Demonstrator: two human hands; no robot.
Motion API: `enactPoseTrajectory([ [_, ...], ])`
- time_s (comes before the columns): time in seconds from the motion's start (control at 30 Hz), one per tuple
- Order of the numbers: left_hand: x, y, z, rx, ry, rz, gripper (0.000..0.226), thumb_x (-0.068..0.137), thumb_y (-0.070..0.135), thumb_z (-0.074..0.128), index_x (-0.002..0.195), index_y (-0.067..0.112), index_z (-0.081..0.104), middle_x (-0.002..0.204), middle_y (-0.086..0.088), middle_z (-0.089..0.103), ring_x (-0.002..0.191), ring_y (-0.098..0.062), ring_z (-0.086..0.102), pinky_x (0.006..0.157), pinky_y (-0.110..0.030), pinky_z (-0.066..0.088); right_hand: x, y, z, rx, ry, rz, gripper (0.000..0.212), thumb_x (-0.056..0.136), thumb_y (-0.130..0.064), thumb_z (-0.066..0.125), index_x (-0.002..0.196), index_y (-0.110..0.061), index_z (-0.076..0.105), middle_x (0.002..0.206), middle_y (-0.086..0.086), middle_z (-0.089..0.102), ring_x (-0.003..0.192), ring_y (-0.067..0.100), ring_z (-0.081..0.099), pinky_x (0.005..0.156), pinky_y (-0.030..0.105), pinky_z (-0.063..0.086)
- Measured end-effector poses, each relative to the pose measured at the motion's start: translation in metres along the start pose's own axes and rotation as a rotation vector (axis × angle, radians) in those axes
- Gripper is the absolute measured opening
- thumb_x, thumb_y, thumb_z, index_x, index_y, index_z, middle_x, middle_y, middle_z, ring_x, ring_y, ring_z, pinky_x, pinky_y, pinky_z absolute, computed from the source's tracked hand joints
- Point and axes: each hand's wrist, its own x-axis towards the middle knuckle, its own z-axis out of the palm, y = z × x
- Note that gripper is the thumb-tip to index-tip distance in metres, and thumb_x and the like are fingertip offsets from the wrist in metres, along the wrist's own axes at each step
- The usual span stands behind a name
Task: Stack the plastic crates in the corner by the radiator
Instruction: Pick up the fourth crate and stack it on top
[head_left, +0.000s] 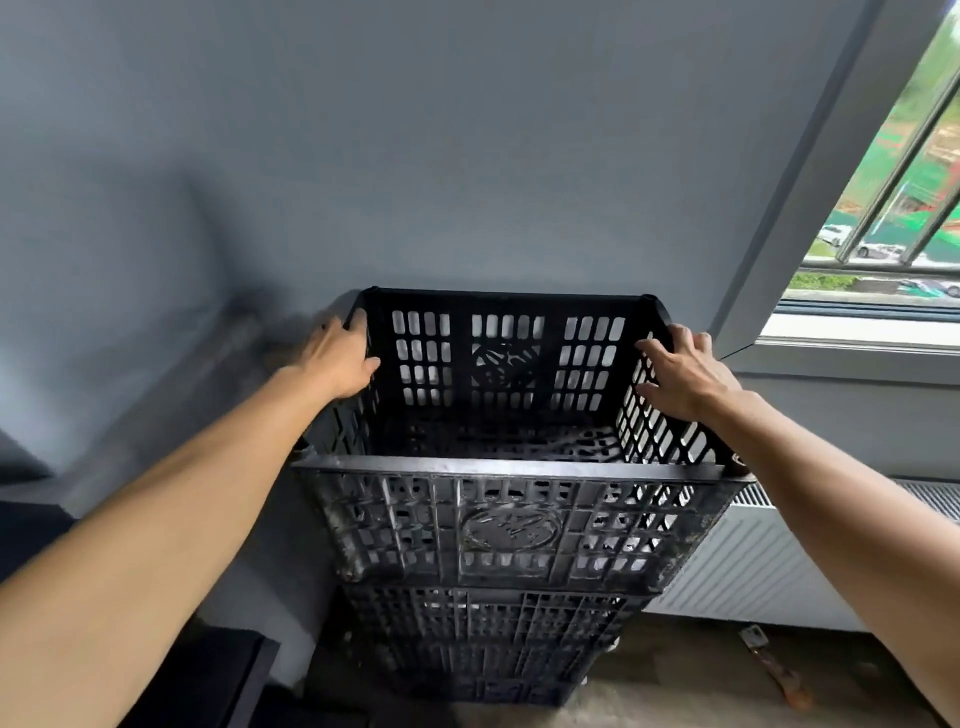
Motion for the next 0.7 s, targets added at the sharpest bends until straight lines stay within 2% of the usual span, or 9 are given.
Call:
enactPoseTrajectory([
  [0.2, 0.031, 0.009, 0.024, -0.078, -0.008, -0.083, 0.079, 0.097, 0.024, 0.056, 0.155, 0.007, 0.005, 0.154, -0.026, 0.017, 0.132, -0.044, 0.037, 0.104, -0.047, 0.041, 0.014, -0.005, 0.006, 0.003, 0.033, 0.067, 0.065, 0.088, -0.023, 0.059, 0.145, -0.023, 0.029, 0.149, 0.016, 0.023, 0.121, 0.041, 0.041, 0.088, 0.053, 0.048],
  [0.33, 0.041, 0.003, 0.033, -0.043, 0.066, -0.069, 0.079, 0.091, 0.013, 0.061, 0.152, 0.002, 0.012, 0.148, -0.027, 0.026, 0.122, -0.044, 0.045, 0.094, -0.049, 0.046, 0.014, -0.007, 0.011, -0.015, 0.037, 0.092, 0.071, 0.082, -0.011, 0.058, 0.144, -0.024, 0.026, 0.150, 0.013, 0.021, 0.115, 0.041, 0.045, 0.083, 0.053, 0.050],
  [0.43, 0.046, 0.000, 0.036, -0.040, 0.054, -0.089, 0.083, 0.086, 0.006, 0.064, 0.152, 0.003, 0.013, 0.144, -0.025, 0.029, 0.117, -0.043, 0.049, 0.091, -0.050, 0.049, 0.016, -0.005, 0.014, -0.041, 0.037, 0.106, 0.075, 0.078, -0.007, 0.059, 0.143, -0.026, 0.026, 0.147, 0.010, 0.022, 0.109, 0.041, 0.047, 0.078, 0.051, 0.051],
  [0.5, 0.048, 0.001, 0.035, -0.054, 0.055, -0.093, 0.082, 0.086, 0.004, 0.065, 0.152, 0.005, 0.015, 0.143, -0.023, 0.030, 0.112, -0.042, 0.053, 0.085, -0.046, 0.049, 0.020, -0.005, 0.016, -0.043, 0.047, 0.124, 0.079, 0.076, -0.007, 0.060, 0.143, -0.028, 0.025, 0.147, 0.008, 0.023, 0.107, 0.040, 0.049, 0.078, 0.050, 0.052],
  [0.6, 0.054, 0.000, 0.035, -0.069, 0.085, -0.093, 0.079, 0.086, 0.001, 0.064, 0.151, 0.007, 0.019, 0.141, -0.022, 0.033, 0.102, -0.041, 0.058, 0.068, -0.037, 0.042, 0.028, -0.006, 0.016, -0.006, 0.069, 0.155, 0.083, 0.074, -0.007, 0.061, 0.146, -0.029, 0.024, 0.149, 0.007, 0.025, 0.106, 0.039, 0.053, 0.079, 0.050, 0.051],
  [0.7, 0.053, -0.002, 0.034, -0.076, 0.094, -0.084, 0.079, 0.086, 0.001, 0.063, 0.151, 0.007, 0.019, 0.140, -0.022, 0.035, 0.099, -0.039, 0.059, 0.065, -0.036, 0.043, 0.027, -0.007, 0.014, 0.042, 0.060, 0.166, 0.085, 0.076, -0.008, 0.060, 0.148, -0.029, 0.022, 0.154, 0.005, 0.022, 0.110, 0.040, 0.053, 0.082, 0.051, 0.051],
])
